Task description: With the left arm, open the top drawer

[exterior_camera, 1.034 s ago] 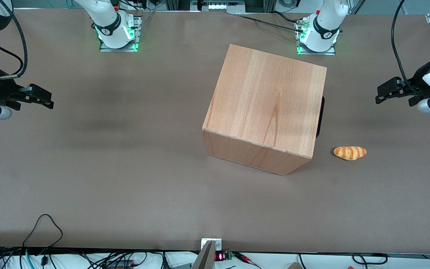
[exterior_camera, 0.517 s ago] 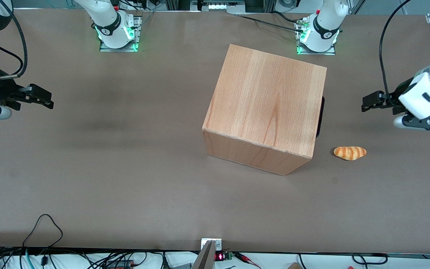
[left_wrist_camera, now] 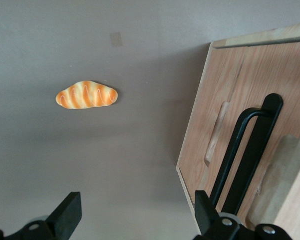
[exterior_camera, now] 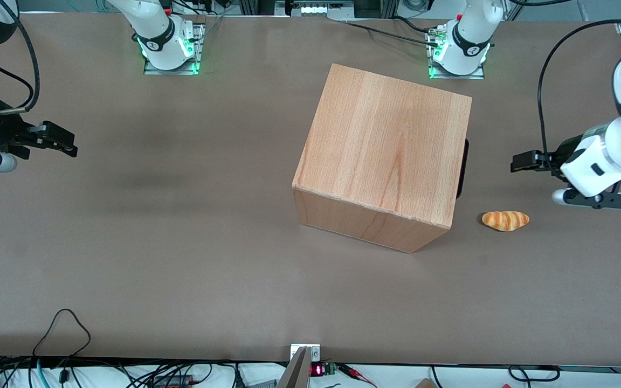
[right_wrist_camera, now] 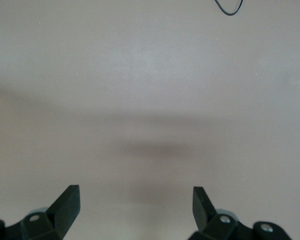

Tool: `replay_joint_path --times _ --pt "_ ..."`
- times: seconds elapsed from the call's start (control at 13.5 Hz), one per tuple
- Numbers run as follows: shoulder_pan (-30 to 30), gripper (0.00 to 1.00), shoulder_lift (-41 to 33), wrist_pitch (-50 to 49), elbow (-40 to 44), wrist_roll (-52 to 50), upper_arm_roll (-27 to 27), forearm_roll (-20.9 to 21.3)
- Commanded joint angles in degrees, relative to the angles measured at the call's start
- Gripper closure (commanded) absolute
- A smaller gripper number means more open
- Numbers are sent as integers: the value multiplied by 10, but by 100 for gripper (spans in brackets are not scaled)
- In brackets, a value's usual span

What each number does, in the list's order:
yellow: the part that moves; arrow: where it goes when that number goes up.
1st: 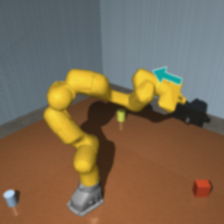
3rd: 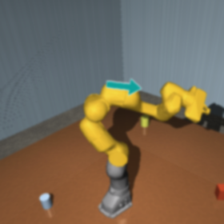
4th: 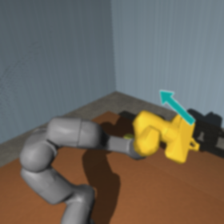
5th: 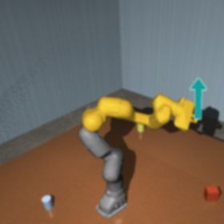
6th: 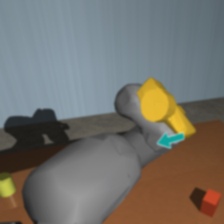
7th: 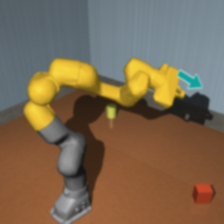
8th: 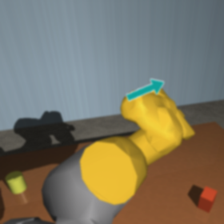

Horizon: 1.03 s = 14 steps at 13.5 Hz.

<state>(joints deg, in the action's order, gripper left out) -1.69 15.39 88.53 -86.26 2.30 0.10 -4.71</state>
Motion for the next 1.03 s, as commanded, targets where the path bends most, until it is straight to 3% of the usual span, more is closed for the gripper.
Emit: replay_joint_path --times 0.0,0.15,0.52,0.74,0.96 --pt "-2 0 37 1 3 25 2 -23" --pt "-1 0 67 1 3 39 1 -64" --pt "-6 0 78 -7 2 73 2 -79" --pt "-4 0 81 -40 3 88 4 -120" --pt "-5 0 79 -52 4 93 6 -120"
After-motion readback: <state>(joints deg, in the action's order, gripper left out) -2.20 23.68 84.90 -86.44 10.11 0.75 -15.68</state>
